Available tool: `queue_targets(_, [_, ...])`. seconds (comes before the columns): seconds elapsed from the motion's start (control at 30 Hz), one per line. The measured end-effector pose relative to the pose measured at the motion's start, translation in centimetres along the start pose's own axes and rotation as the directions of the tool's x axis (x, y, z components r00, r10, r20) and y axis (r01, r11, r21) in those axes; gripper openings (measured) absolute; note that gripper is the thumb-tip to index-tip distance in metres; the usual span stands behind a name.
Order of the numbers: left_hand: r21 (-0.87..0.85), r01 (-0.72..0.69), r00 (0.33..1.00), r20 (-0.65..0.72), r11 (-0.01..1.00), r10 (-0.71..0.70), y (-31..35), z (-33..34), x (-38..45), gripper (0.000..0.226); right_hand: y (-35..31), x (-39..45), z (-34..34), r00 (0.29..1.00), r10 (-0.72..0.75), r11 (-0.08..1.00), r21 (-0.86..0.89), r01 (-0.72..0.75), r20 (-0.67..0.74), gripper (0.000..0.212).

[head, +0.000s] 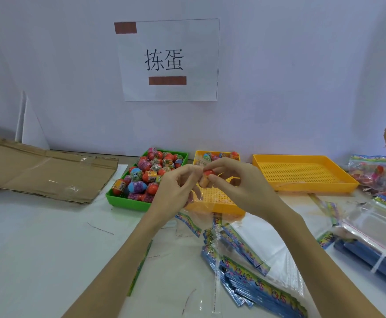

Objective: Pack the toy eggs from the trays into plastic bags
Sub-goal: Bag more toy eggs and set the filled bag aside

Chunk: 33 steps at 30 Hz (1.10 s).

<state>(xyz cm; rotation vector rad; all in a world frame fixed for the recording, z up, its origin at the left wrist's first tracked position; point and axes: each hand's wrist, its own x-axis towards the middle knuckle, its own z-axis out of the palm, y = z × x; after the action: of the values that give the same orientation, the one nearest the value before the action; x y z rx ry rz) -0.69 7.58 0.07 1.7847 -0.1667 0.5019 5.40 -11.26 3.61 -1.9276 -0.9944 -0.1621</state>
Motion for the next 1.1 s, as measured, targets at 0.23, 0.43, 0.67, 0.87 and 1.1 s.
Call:
queue_targets(0.23, [0.0, -0.007, 0.999, -0.051, 1.0, 0.007, 0.3, 0.1, -0.1, 0.028, -0.6, -0.1, 0.4, 0.993, 0.049, 0.995, -0.087, -0.04, 0.103, 0.018])
queue_targets(0.43, [0.12, -0.025, 0.997, -0.064, 0.992, 0.033, 0.0, 0.4, -0.1, 0.027, -0.5, -0.4, 1.4, 0.98, 0.061, 0.969, -0.246, -0.014, 0.188, 0.03])
queue_targets(0.67, [0.14, -0.072, 0.996, -0.043, 0.988, 0.079, 0.2, 0.3, 0.0, 0.029, -0.7, -0.6, 2.3, 0.982, 0.049, 0.965, -0.263, 0.001, 0.181, 0.015])
queue_targets(0.87, [0.105, -0.077, 0.995, -0.049, 0.992, 0.083, -0.2, 0.6, 0.1, 0.029, -0.5, -0.3, 1.6, 0.989, 0.024, 0.959, -0.282, 0.018, 0.144, 0.008])
queue_targets(1.1, [0.504, -0.215, 0.957, -0.062, 0.837, 0.283, -0.7, 0.2, -0.2, 0.035, -0.5, -0.3, 1.3, 0.985, 0.028, 0.952, -0.305, 0.025, 0.169, 0.011])
